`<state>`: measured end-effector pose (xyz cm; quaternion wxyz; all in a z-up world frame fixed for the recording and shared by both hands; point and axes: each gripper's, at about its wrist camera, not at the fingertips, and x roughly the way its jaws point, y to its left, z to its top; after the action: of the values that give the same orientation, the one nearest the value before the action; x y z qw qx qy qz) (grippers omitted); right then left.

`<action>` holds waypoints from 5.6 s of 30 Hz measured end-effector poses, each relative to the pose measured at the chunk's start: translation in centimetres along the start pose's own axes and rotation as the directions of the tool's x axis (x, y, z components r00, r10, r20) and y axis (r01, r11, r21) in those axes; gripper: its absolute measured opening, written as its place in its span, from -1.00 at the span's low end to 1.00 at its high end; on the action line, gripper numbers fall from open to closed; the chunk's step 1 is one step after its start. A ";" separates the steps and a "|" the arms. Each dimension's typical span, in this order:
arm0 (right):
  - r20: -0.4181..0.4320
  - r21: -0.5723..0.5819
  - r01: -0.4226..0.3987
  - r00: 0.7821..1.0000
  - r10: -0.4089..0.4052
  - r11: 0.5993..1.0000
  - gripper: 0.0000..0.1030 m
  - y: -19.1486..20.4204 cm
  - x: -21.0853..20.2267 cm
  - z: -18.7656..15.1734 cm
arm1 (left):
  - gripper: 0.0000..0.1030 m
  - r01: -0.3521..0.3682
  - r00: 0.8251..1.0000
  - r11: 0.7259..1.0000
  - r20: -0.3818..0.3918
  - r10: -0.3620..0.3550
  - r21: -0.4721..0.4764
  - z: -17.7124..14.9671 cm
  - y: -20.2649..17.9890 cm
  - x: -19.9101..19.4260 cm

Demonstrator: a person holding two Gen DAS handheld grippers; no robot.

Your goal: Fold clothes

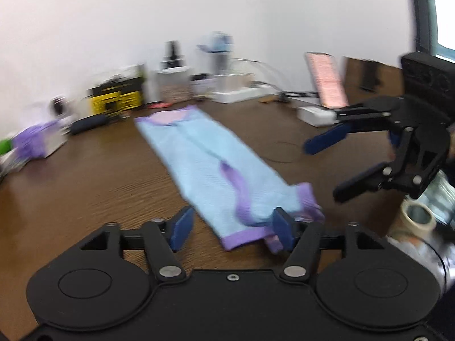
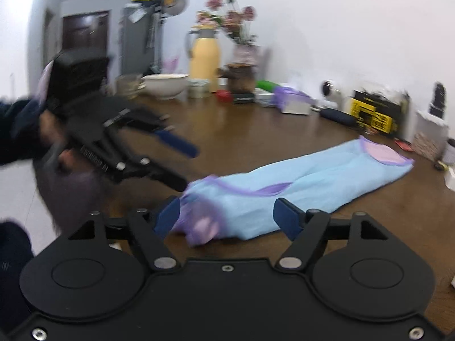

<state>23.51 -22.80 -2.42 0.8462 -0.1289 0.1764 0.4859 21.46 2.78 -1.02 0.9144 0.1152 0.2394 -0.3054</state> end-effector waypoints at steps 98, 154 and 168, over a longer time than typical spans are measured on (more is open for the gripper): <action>-0.213 -0.561 0.035 0.959 -0.185 0.827 0.20 -0.5 6.6 3.2 | -0.07 -0.191 0.981 0.964 -0.074 0.181 -0.183 9.5 10.9 16.1; -0.035 -0.604 0.160 0.973 -0.226 0.781 -0.66 7.1 -1.6 -0.6 | -0.81 0.169 0.985 0.868 -0.055 -0.162 0.466 1.1 -3.0 0.8; -0.154 -0.043 -0.212 0.967 0.203 0.976 -0.65 -2.3 -4.7 5.3 | -0.81 0.432 0.902 0.854 -0.136 -0.409 0.290 4.6 1.6 2.4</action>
<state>24.22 -25.54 4.51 0.7709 -0.1706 0.2374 0.5659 25.75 1.19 1.79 0.7866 0.2141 0.2390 -0.5276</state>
